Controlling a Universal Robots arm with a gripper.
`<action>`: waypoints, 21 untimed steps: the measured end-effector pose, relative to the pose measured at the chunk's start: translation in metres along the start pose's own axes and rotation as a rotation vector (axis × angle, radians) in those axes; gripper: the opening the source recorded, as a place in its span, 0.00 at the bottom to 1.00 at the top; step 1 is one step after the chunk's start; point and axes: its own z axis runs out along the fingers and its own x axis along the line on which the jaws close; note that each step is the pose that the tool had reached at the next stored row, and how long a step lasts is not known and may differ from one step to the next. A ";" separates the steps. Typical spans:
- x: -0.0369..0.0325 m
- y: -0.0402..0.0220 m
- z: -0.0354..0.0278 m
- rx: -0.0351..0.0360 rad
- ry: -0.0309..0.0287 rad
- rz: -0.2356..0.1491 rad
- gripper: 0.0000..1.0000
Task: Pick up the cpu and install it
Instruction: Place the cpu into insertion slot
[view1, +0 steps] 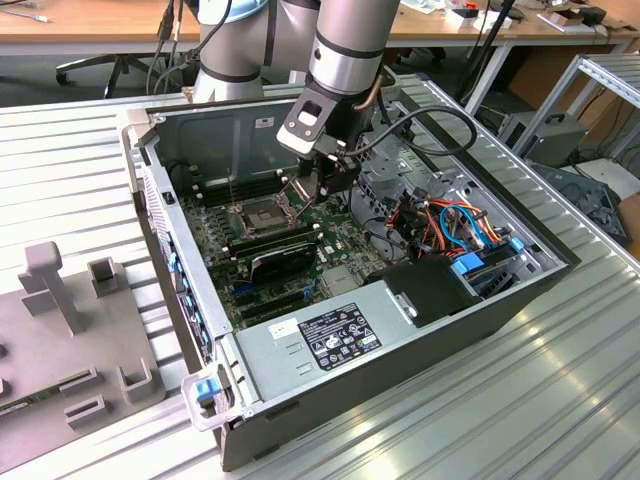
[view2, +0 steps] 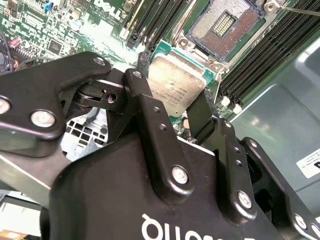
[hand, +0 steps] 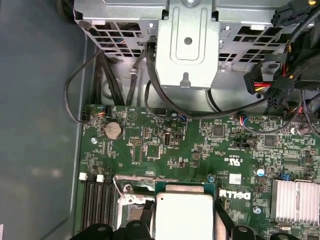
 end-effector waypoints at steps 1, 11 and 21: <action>0.0000 0.0000 0.0000 0.0000 -0.0001 0.005 0.55; 0.0000 0.0000 0.0001 -0.0006 -0.0006 0.042 0.55; 0.0001 -0.0018 0.0001 -0.0006 -0.0007 0.042 0.55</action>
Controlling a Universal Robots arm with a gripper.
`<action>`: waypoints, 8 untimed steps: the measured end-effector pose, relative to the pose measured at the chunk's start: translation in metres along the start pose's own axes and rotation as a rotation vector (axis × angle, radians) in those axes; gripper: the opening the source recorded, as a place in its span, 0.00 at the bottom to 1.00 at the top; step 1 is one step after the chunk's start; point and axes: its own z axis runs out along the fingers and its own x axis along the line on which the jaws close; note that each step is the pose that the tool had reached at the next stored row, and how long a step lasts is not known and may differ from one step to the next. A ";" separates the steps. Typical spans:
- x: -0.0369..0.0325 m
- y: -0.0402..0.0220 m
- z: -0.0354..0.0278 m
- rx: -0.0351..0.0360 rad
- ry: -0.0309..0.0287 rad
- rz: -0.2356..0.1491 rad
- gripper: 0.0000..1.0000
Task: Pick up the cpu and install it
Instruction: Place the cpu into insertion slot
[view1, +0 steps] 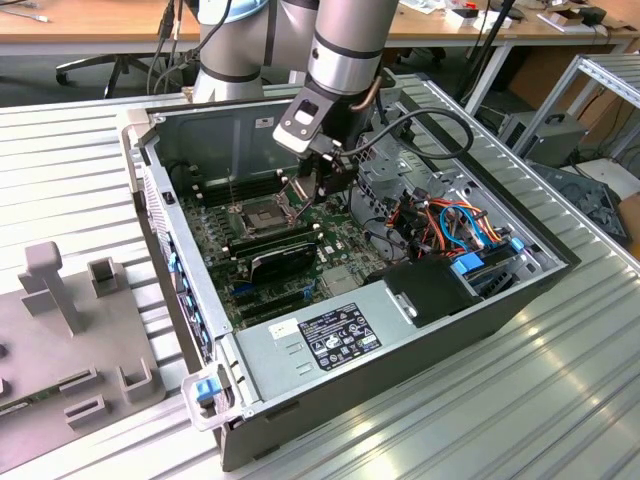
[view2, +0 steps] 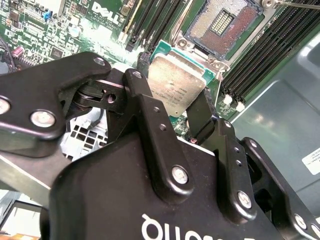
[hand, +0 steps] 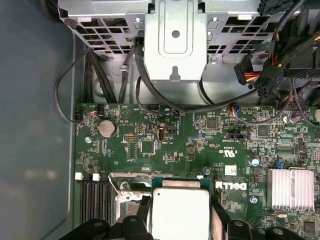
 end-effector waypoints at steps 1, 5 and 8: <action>0.0000 -0.0001 0.0000 0.0000 0.0001 0.000 0.55; -0.0001 -0.0010 0.0050 0.0000 0.0001 0.000 0.55; -0.0001 -0.0010 0.0053 0.0000 0.0001 0.000 0.55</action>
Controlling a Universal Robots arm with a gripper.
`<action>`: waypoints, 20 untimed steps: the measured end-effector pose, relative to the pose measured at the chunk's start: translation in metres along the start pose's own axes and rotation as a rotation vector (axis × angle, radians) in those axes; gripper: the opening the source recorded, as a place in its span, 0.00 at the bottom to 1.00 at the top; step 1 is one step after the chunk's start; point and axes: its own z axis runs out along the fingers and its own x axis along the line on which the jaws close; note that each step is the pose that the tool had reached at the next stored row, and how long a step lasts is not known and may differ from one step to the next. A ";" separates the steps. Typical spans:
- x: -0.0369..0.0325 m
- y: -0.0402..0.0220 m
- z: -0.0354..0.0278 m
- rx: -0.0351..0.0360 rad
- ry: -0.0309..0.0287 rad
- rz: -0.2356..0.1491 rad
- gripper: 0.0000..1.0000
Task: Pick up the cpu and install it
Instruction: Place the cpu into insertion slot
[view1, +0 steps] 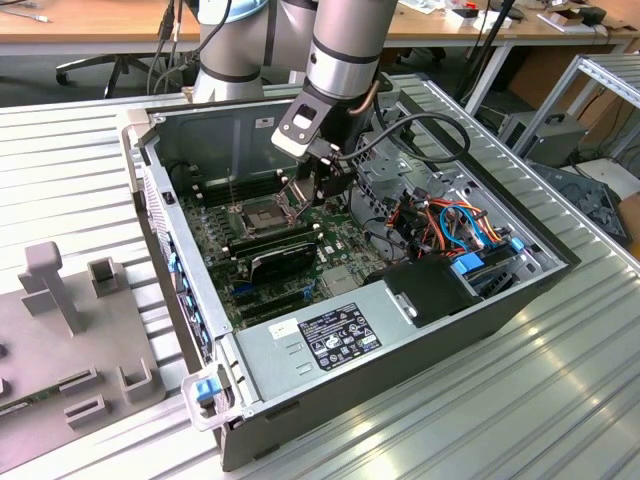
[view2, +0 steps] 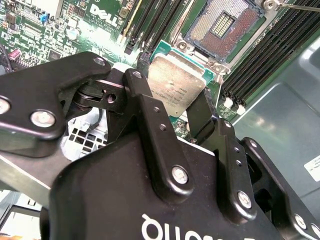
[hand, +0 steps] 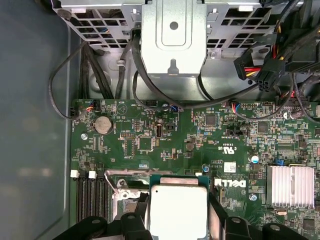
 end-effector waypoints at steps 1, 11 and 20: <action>0.0000 0.0000 0.0001 0.0000 0.0000 0.000 0.55; 0.0001 -0.0161 0.0020 -0.0001 0.0147 -0.001 0.55; 0.0043 -0.0337 0.0096 0.0008 0.0212 -0.042 0.55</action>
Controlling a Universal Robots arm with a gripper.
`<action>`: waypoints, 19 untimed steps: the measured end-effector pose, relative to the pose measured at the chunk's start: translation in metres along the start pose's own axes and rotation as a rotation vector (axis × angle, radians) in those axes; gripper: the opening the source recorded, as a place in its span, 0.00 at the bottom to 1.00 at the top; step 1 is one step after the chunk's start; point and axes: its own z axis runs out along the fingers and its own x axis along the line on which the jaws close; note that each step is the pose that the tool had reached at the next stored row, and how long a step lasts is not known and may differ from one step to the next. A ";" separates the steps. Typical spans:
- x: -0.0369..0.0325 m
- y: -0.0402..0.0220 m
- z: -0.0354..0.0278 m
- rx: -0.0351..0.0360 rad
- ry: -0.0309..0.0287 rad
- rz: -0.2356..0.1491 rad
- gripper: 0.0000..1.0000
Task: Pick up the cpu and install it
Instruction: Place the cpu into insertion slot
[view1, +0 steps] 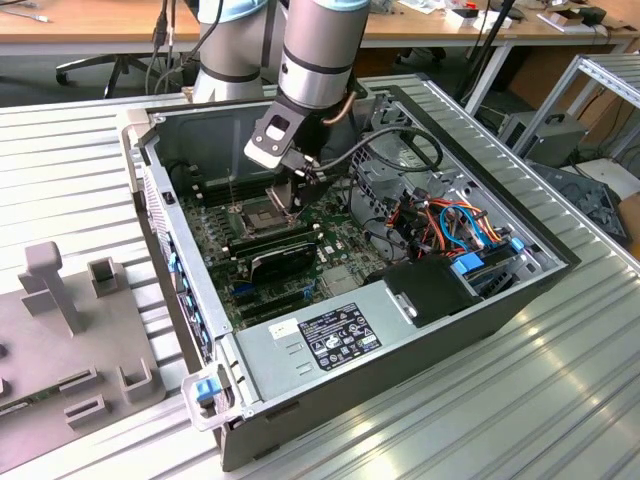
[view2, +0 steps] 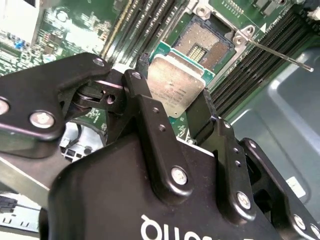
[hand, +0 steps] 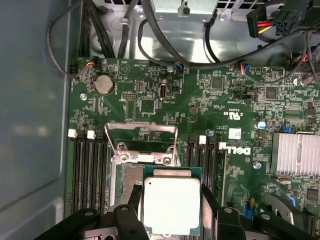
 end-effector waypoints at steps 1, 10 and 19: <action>0.0027 -0.0001 0.0009 0.0000 -0.0001 0.000 0.55; 0.0088 -0.0084 0.0187 0.0005 0.0001 -0.013 0.55; 0.0165 -0.0102 0.0331 -0.0003 -0.0002 0.010 0.55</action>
